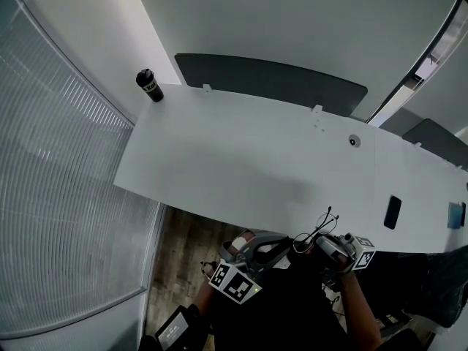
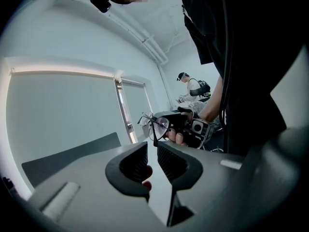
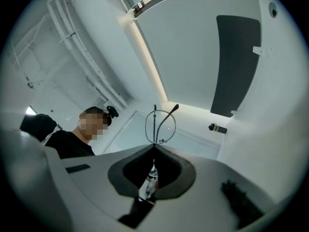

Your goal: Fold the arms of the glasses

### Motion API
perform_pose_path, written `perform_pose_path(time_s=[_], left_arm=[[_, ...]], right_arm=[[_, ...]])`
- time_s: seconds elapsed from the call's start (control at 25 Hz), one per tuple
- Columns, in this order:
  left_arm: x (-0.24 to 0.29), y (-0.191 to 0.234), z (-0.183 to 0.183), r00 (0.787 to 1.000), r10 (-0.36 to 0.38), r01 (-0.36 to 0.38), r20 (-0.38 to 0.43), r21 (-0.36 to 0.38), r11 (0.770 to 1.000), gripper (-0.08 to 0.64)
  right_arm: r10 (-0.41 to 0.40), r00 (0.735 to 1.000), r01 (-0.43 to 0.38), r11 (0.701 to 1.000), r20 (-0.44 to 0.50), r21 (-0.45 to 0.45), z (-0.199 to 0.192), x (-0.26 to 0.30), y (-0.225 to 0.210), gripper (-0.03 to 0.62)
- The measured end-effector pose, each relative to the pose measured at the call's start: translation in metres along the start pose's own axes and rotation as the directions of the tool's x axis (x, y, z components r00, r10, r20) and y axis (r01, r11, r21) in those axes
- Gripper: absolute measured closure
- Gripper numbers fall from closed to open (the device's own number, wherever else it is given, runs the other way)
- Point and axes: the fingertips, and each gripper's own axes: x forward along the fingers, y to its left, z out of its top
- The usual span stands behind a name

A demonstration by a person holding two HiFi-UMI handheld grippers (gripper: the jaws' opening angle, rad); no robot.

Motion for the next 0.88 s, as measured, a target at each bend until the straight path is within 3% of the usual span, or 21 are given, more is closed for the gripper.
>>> perform_pose_path(time_s=[0.28, 0.52, 0.72, 0.88], left_arm=[[0.0, 0.005, -0.002, 1.0, 0.008, -0.008, 0.014, -0.006, 1.0, 0.506], [-0.005, 0.017, -0.011, 0.999, 0.036, -0.034, 0.033, -0.068, 0.997, 0.537], [-0.015, 0.039, -0.017, 0.993, 0.104, -0.095, 0.053, -0.15, 0.984, 0.535], [-0.022, 0.071, -0.012, 0.98, 0.18, -0.164, 0.089, -0.165, 0.972, 0.521]], right_arm=[[-0.035, 0.999, 0.035, 0.999, -0.024, 0.001, -0.004, -0.002, -0.011, 0.583], [-0.073, 0.994, 0.073, 0.997, -0.077, 0.005, -0.011, -0.006, -0.02, 0.583], [-0.082, 0.99, 0.088, 0.995, -0.119, 0.047, -0.024, -0.008, -0.026, 0.583], [-0.072, 0.987, 0.086, 0.992, -0.146, 0.09, -0.035, -0.003, -0.029, 0.583]])
